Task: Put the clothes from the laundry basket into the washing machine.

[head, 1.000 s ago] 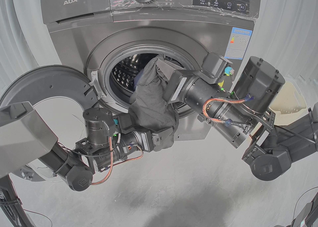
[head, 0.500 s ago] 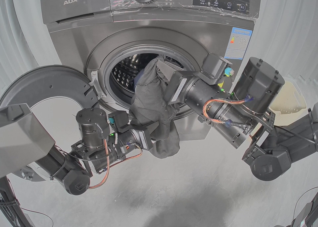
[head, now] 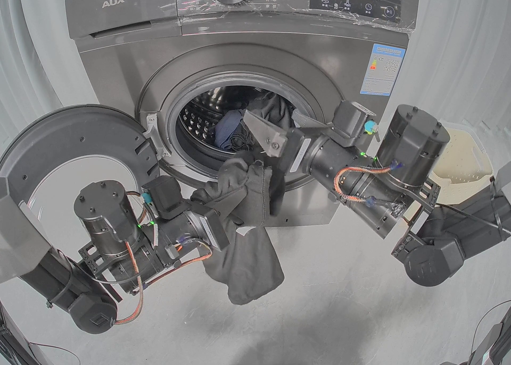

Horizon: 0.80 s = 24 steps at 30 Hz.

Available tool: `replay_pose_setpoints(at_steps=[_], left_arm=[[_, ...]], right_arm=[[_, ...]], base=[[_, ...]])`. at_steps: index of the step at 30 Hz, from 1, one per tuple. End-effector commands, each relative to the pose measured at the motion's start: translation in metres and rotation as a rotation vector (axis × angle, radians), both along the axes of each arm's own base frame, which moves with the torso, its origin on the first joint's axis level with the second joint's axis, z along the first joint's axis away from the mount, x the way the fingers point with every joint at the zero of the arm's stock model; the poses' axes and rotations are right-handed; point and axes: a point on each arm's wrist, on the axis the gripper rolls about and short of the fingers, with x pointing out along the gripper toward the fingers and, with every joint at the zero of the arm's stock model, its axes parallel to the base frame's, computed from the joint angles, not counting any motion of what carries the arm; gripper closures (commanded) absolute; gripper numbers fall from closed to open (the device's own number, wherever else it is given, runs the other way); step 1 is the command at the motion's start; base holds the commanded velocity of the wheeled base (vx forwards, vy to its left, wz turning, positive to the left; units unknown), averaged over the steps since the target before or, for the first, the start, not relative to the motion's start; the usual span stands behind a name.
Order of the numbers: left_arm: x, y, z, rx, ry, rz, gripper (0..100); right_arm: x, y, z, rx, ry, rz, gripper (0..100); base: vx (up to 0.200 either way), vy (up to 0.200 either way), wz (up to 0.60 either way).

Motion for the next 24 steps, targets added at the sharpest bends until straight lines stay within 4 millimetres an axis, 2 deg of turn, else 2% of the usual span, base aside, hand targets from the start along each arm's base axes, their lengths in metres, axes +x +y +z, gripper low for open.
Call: replay_pose_setpoints(at_steps=[1, 6, 10, 11, 12, 16, 24], left_arm=[[-0.006, 0.005, 0.014, -0.046, -0.053, -0.001, 100], [-0.004, 0.005, 0.017, -0.067, -0.082, 0.003, 100], [-0.004, 0.006, 0.018, -0.086, -0.091, 0.005, 100], [-0.004, 0.006, 0.018, -0.086, -0.091, 0.005, 100], [-0.005, 0.007, 0.018, -0.093, -0.092, 0.005, 100], [-0.007, 0.008, 0.022, -0.111, -0.106, 0.001, 100], [-0.008, 0.006, 0.024, -0.119, -0.112, -0.034, 100]], right_arm=[[0.003, -0.019, -0.015, -0.055, 0.044, -0.045, 0], [0.000, -0.033, -0.023, -0.098, 0.073, -0.064, 0], [-0.009, -0.049, -0.048, -0.186, 0.140, -0.052, 0], [-0.009, -0.049, -0.048, -0.186, 0.140, -0.052, 0], [-0.013, -0.054, -0.059, -0.224, 0.164, -0.034, 0], [-0.018, -0.058, -0.074, -0.270, 0.198, -0.019, 0], [-0.015, -0.056, -0.082, -0.290, 0.221, -0.008, 0]], base=[[0.000, 0.000, 0.00], [0.000, 0.000, 0.00], [0.000, 0.000, 0.00], [0.000, 0.000, 0.00], [0.000, 0.000, 0.00], [0.000, 0.000, 0.00], [0.000, 0.000, 0.00]])
